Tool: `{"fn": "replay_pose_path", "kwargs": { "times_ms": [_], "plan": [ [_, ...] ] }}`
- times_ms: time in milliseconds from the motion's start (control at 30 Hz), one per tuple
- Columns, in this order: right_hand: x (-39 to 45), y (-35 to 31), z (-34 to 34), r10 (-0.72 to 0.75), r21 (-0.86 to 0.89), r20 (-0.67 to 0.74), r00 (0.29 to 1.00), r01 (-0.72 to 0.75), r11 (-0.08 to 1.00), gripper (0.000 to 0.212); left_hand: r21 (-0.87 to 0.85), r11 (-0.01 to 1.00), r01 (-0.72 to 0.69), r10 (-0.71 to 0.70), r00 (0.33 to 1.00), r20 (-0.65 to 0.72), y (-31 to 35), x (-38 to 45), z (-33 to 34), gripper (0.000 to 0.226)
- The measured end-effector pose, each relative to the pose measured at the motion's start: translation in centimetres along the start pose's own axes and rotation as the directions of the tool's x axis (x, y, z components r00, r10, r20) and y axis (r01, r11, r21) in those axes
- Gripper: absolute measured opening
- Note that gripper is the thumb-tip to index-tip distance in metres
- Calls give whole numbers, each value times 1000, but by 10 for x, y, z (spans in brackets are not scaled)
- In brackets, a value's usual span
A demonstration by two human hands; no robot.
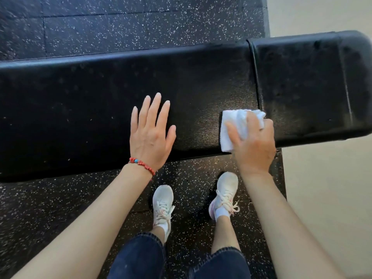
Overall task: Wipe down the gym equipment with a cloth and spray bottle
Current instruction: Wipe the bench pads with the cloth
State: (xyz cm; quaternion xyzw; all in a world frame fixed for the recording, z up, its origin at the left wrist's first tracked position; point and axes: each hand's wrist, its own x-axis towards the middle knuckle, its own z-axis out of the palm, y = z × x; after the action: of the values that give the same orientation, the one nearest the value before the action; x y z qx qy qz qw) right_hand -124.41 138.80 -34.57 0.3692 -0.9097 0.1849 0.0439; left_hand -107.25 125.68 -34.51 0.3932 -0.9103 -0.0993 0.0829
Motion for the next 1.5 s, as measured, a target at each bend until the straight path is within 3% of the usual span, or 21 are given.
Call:
{"fn": "replay_pose_path", "kwargs": {
  "times_ms": [67,133,233,333,433,533,700,800,900,1033,1300,1433,1500],
  "plan": [
    [7,15,-12,44,46,35,998,-46,998,36,-13,1000,9,-9,1000,4,17,5,2,50],
    [17,34,-27,191,114,5,982,-191,975,38,-36,999,17,-17,1000,-1,38,11,4,50],
    [30,69,-40,347,145,2,938,-344,928,52,-64,998,-2,1,1000,-14,74,24,12,50],
    [41,83,-32,292,132,76,954,-299,945,55,-71,997,-14,13,1000,-8,104,41,23,49],
    [51,83,-21,187,114,45,981,-191,975,38,-46,999,6,-5,1000,16,120,56,37,50],
    [81,84,-12,86,84,23,996,-87,993,37,27,999,22,-23,999,36,125,60,48,51],
    [146,73,10,86,50,3,996,-87,995,44,47,999,26,-27,1000,6,124,58,50,50],
    [122,85,4,12,85,-48,999,-8,996,40,40,997,69,-68,997,-26,131,65,48,49],
    [83,97,-11,-69,120,31,997,65,991,40,27,993,111,-110,993,-50,140,84,51,49],
    [91,96,-8,-101,106,56,993,94,990,39,52,987,150,-149,988,-35,144,99,58,50],
    [198,43,29,-65,146,32,997,59,987,45,59,986,156,-154,987,-38,144,99,58,51],
    [198,54,29,-139,97,27,990,136,986,47,62,986,156,-153,986,-62,145,99,58,49],
    [208,70,24,-110,60,60,992,107,992,49,69,985,157,-153,986,-63,144,102,57,48]
  ]
}}
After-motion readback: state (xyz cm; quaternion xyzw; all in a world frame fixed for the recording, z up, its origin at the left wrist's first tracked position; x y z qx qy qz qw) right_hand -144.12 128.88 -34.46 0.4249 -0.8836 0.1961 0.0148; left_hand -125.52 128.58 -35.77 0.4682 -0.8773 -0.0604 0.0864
